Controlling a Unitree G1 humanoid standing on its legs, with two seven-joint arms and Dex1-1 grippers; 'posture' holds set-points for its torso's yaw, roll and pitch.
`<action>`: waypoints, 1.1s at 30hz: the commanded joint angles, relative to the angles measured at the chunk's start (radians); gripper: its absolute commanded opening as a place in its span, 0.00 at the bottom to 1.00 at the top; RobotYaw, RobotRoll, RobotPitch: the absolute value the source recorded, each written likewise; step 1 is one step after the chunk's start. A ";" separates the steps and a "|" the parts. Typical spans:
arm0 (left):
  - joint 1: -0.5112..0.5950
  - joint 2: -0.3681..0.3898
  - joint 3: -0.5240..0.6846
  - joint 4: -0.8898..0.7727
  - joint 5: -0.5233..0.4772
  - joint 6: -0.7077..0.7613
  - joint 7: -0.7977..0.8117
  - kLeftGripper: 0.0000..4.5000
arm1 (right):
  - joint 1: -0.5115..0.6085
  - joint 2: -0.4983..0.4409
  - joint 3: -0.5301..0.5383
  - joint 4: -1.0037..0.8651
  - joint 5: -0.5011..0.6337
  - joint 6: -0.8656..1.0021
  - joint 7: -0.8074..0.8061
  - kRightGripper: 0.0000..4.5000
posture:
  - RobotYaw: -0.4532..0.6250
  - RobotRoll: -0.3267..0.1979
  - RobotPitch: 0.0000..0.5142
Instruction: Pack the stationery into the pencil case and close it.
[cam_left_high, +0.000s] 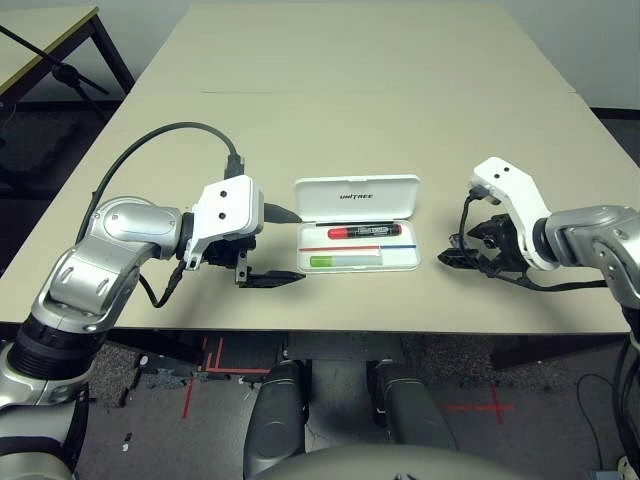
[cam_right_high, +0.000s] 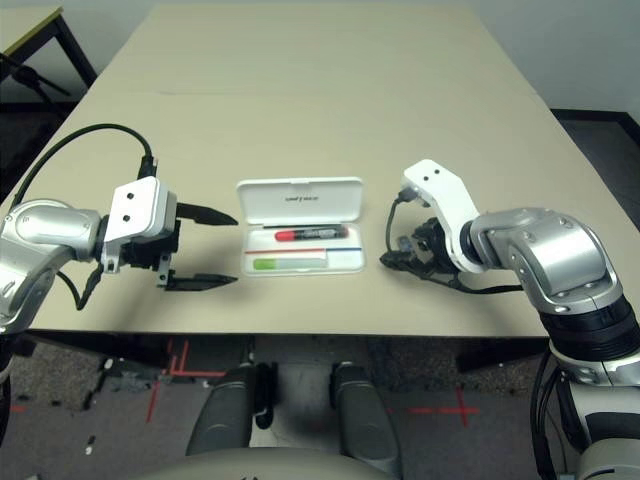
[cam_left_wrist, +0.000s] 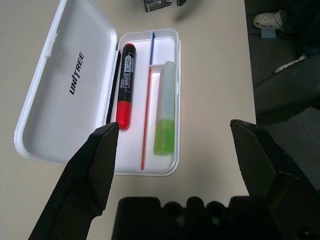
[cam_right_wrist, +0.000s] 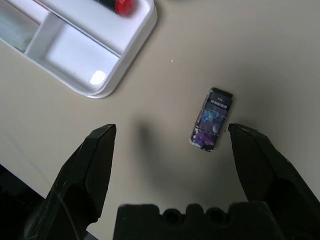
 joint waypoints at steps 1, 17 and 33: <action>0.016 0.012 -0.009 -0.029 -0.008 0.006 0.002 0.99 | 0.023 0.001 0.016 0.017 -0.011 -0.039 -0.033 1.00 | 0.45 0.62 0.29; 0.030 0.026 -0.006 -0.053 -0.005 0.019 0.004 0.99 | 0.062 0.045 0.074 0.137 -0.033 -0.180 -0.069 1.00 | 0.47 0.62 0.29; 0.027 0.031 -0.021 -0.050 0.004 0.015 -0.001 1.00 | 0.066 0.017 0.104 0.212 -0.104 -0.352 -0.025 0.07 | 0.47 0.62 0.28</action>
